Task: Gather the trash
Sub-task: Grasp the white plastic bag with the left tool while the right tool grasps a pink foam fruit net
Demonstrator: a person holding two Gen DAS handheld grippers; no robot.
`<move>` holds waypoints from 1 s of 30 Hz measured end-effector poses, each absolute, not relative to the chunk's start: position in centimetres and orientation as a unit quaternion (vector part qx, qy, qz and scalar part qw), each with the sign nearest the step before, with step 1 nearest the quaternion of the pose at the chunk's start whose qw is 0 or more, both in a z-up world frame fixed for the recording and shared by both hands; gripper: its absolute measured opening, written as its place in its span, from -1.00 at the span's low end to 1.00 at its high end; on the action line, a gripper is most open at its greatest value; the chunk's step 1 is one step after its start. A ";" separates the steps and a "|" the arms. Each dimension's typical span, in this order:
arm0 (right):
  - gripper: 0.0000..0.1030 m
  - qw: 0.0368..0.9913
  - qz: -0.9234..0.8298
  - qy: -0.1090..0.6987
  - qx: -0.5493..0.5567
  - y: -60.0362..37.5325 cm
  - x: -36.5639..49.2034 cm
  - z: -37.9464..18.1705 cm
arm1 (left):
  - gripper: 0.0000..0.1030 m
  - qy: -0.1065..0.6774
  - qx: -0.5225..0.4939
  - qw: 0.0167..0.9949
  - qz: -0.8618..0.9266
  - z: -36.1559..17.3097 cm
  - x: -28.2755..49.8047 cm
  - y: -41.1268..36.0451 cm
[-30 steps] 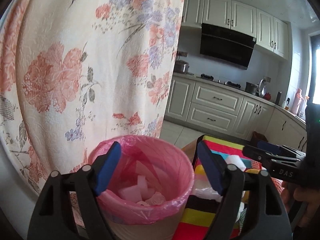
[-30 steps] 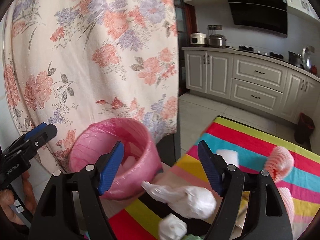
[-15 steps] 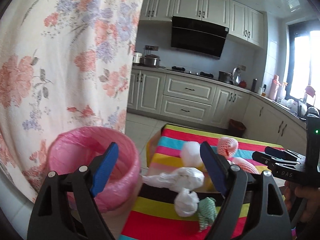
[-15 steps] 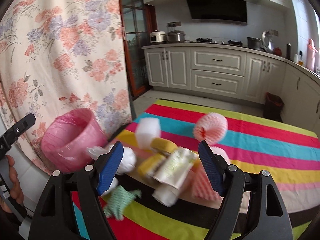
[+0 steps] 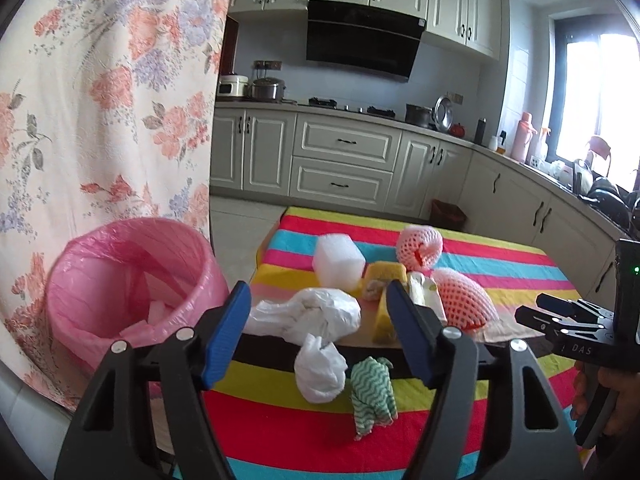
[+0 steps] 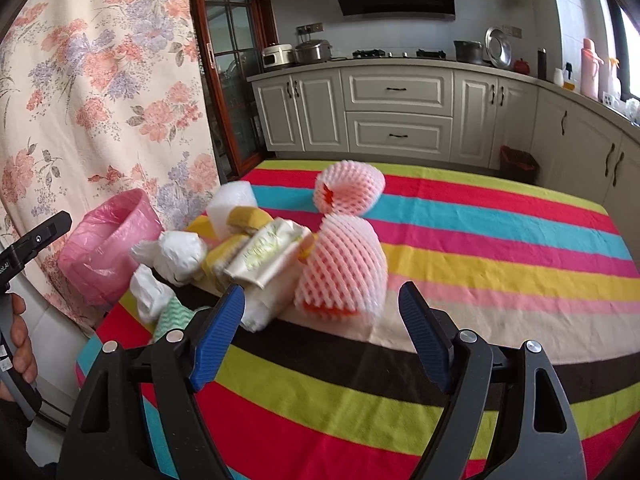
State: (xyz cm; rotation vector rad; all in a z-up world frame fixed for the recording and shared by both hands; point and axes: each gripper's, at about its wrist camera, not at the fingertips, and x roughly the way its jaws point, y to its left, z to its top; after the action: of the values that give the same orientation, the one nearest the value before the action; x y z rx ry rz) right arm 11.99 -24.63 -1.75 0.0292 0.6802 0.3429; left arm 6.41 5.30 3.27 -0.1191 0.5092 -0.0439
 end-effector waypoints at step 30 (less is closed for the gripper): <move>0.50 0.911 0.163 0.378 0.007 -23.8 11.9 -5.1 | -0.15 0.374 -0.090 0.921 -0.056 -6.8 11.9 5.1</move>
State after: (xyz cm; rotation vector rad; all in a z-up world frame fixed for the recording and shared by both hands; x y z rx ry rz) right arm 11.90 -23.83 -5.06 0.0138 0.7790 0.3364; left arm 11.92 5.05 -6.77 -0.1843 0.7688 -0.1146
